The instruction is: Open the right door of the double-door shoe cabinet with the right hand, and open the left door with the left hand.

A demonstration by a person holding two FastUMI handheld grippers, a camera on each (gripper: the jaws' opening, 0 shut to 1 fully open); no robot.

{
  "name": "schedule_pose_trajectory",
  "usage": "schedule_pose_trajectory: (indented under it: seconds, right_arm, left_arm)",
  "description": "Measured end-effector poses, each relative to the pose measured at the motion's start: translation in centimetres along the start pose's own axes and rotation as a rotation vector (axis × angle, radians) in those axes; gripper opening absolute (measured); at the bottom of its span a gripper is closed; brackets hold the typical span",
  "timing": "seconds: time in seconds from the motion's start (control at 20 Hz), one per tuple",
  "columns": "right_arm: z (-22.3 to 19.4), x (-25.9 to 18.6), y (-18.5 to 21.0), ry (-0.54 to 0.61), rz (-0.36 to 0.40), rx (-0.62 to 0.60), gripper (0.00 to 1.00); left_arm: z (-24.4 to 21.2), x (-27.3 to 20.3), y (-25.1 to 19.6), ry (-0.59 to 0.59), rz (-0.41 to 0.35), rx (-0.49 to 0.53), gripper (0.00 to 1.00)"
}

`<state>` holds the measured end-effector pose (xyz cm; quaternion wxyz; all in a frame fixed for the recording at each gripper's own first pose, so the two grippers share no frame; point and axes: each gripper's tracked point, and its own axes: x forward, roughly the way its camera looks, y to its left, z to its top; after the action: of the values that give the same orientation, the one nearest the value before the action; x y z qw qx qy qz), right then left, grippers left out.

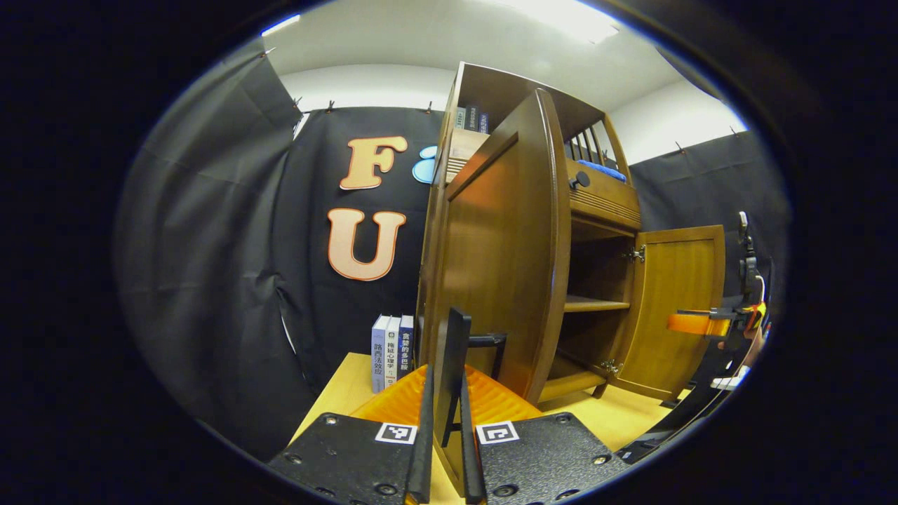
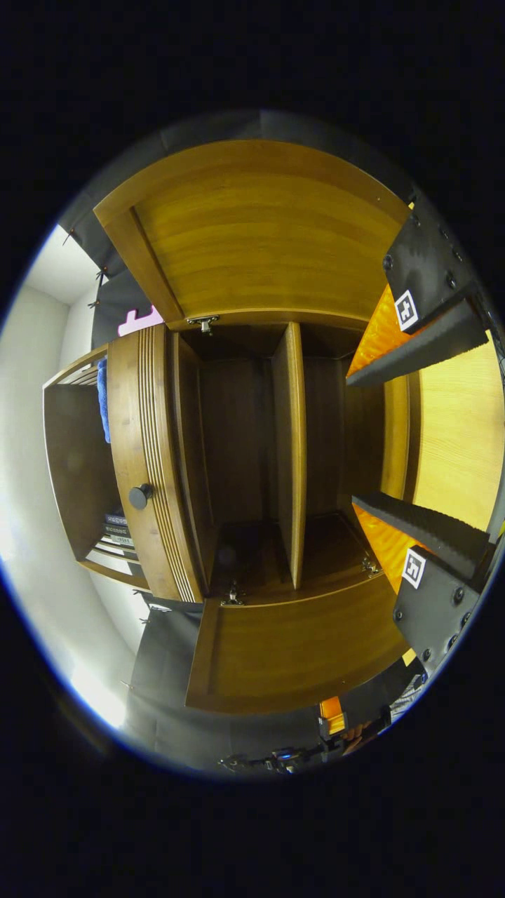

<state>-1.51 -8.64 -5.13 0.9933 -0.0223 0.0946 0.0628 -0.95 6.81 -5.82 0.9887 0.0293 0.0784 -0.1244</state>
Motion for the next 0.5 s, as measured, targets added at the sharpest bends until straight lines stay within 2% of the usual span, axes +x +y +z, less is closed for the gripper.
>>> schedule_pose_trajectory:
  seconds: [0.1, 0.2, 0.25, 0.3, 0.45, 0.5]
  right_arm:
    - [0.0, 0.0, 0.2, 0.0, 0.015, -0.002, 0.87]
    - [-0.1, 0.1, 0.5, 0.005, 0.037, 0.0, 0.87]
    - [-0.2, 0.0, 0.5, 0.012, 0.047, 0.001, 0.87]
    - [-0.2, -0.2, 0.7, 0.017, 0.06, 0.004, 0.88]
    - [-0.4, -0.6, 1.3, 0.033, 0.11, 0.019, 0.87]
    - [-0.5, -0.8, 1.5, 0.042, 0.128, 0.016, 0.92]
  left_arm:
    - [0.1, -0.8, 0.2, -0.002, 0.018, 0.003, 0.18]
    - [0.1, -1.9, 0.2, -0.007, 0.059, -0.008, 0.17]
    - [0.3, -2.8, 0.3, -0.013, 0.088, -0.013, 0.2]
    - [0.4, -3.2, 0.2, -0.022, 0.113, -0.022, 0.12]
    - [1.8, -5.7, -0.4, -0.064, 0.199, -0.031, 0.12]
    - [2.1, -6.4, -0.9, -0.078, 0.215, -0.025, 0.12]
